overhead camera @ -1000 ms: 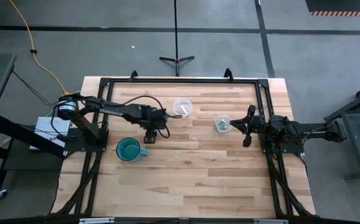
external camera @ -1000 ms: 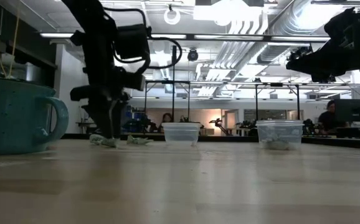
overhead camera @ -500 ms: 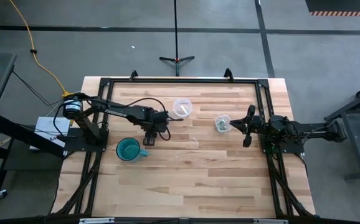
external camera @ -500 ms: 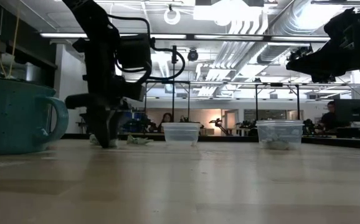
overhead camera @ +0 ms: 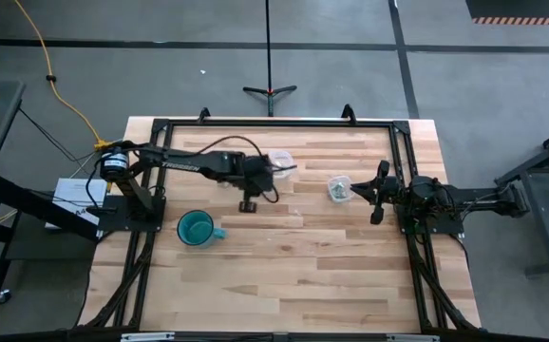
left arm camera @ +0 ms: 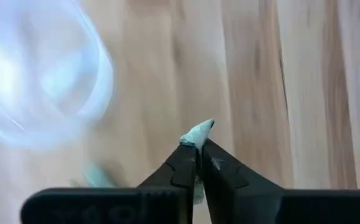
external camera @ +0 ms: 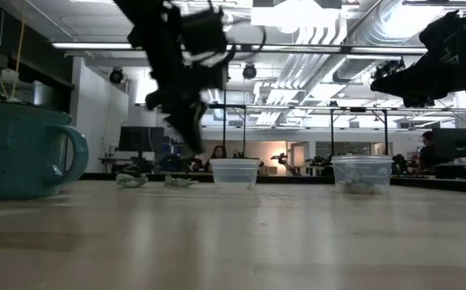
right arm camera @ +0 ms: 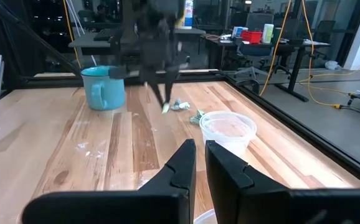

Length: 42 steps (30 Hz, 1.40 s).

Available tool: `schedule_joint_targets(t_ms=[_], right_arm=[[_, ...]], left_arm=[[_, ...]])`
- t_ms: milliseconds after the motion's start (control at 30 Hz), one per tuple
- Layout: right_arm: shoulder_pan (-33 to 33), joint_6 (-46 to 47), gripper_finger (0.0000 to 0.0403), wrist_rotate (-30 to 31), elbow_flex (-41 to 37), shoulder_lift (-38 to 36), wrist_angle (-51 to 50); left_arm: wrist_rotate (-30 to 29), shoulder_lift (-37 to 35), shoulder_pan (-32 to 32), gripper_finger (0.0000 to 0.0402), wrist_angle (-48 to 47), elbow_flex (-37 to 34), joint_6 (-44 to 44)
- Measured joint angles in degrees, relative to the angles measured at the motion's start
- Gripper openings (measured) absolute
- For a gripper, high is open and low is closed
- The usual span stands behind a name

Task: Pick and place items into bin
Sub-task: Put the stevia packet into the top transparent bin

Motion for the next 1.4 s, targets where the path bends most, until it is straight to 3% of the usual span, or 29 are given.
schedule_joint_targets(t_ms=[233,367,600,867,1067,1267,1400], right_arm=[[0.0,0.0,0.0028,0.0,0.0,0.0,0.0],[0.0,0.0,0.0028,0.0,0.0,0.0,-0.3],[0.0,-0.1,0.0028,0.0,0.0,0.1,-0.4],[0.0,-0.1,0.0028,0.0,0.0,0.2,-0.8],[0.0,0.0,0.0028,0.0,0.0,0.2,-0.9],[0.0,0.0,0.0028,2.1,0.0,0.2,-0.9],[0.0,0.0,0.0028,3.2,0.0,0.2,-0.9]], left_arm=[[-3.6,-0.2,2.7,0.0025,14.3,3.7,7.3],[-2.3,0.0,6.4,0.0025,15.6,3.7,8.3],[3.4,3.6,11.8,0.0081,18.0,3.7,6.3],[2.0,5.6,11.8,0.0127,21.1,3.8,6.9],[-6.1,4.3,11.6,0.0192,4.1,8.7,2.7],[-6.4,4.3,12.4,0.0267,-21.7,12.5,-7.1],[-7.3,4.4,14.0,0.0295,-32.4,11.1,-16.1]])
